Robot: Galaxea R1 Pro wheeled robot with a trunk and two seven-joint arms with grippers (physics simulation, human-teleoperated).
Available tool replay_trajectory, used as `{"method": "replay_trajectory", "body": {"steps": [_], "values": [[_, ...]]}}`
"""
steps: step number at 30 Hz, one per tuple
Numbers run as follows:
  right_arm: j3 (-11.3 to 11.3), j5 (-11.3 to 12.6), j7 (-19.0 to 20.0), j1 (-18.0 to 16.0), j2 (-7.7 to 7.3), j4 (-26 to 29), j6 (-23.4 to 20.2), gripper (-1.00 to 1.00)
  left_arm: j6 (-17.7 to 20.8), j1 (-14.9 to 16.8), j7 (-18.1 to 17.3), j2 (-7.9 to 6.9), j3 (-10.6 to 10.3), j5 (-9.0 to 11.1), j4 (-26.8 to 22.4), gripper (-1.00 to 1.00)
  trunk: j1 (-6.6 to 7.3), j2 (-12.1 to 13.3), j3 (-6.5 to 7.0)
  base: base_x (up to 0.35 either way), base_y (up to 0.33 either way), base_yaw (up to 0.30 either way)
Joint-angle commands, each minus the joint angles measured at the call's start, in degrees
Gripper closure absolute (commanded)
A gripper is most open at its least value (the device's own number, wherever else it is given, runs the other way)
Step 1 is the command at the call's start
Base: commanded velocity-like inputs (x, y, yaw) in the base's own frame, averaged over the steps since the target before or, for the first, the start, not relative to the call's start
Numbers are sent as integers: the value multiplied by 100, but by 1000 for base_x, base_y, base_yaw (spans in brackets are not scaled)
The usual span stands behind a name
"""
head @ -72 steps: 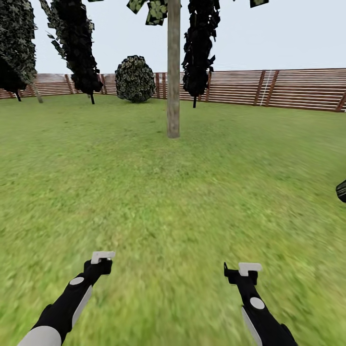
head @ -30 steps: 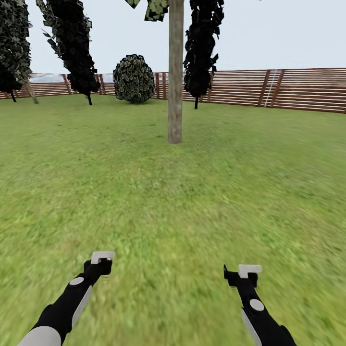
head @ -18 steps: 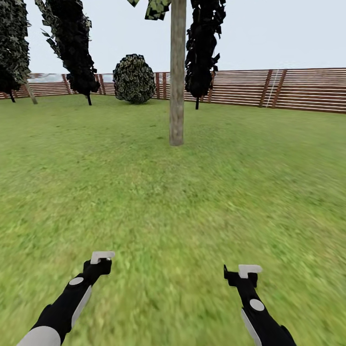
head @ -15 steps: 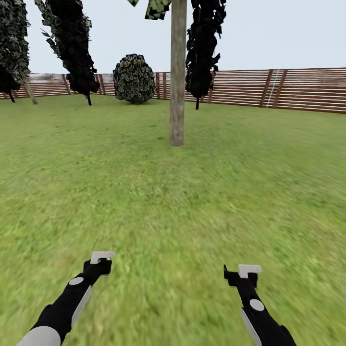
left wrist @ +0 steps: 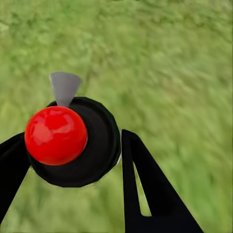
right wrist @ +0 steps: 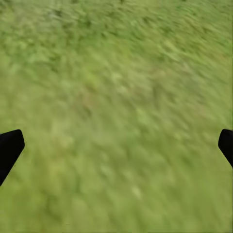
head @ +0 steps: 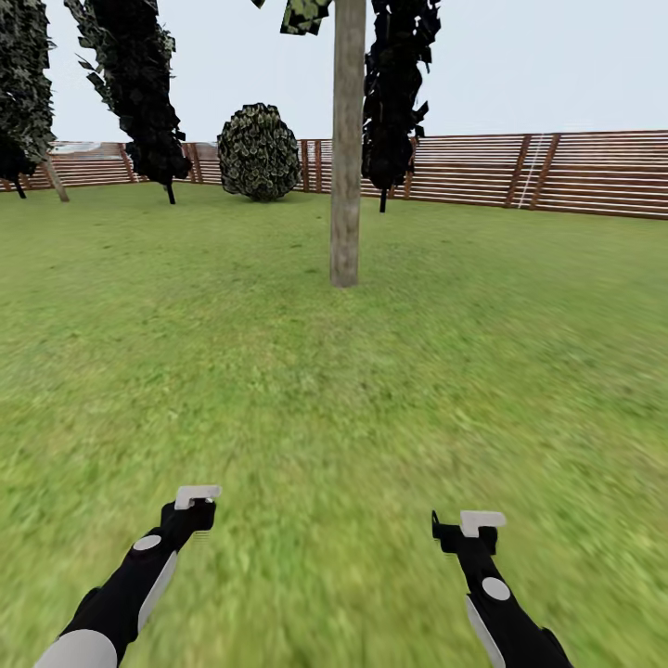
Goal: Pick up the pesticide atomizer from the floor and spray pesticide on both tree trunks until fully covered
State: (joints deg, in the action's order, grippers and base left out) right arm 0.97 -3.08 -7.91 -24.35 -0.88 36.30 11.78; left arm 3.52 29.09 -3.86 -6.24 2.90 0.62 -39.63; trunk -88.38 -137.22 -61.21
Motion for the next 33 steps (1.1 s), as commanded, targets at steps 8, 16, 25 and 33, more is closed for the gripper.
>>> {"method": "replay_trajectory", "body": {"steps": [8, 16, 25, 33], "values": [[-2, 0, 4, -3, 0, 0, -8, -100, 0, -1, 0, 0, 0, 0, -1, 100, 0, 0, 0, 339, 16, 0], [-3, 0, 9, 0, 0, 0, -9, -100, 0, 0, 0, 0, 0, 0, -1, 100, 0, 0, 0, 339, 0, 0], [-3, -1, 9, 0, 0, -8, -9, -100, 0, -2, 0, 0, 0, 0, -2, 100, 0, 0, 0, 339, 0, 0], [-1, -5, 9, -2, 0, -9, -9, -100, 0, 0, 0, 0, 0, 0, -9, 100, 0, 0, 0, 339, 0, 0]]}}
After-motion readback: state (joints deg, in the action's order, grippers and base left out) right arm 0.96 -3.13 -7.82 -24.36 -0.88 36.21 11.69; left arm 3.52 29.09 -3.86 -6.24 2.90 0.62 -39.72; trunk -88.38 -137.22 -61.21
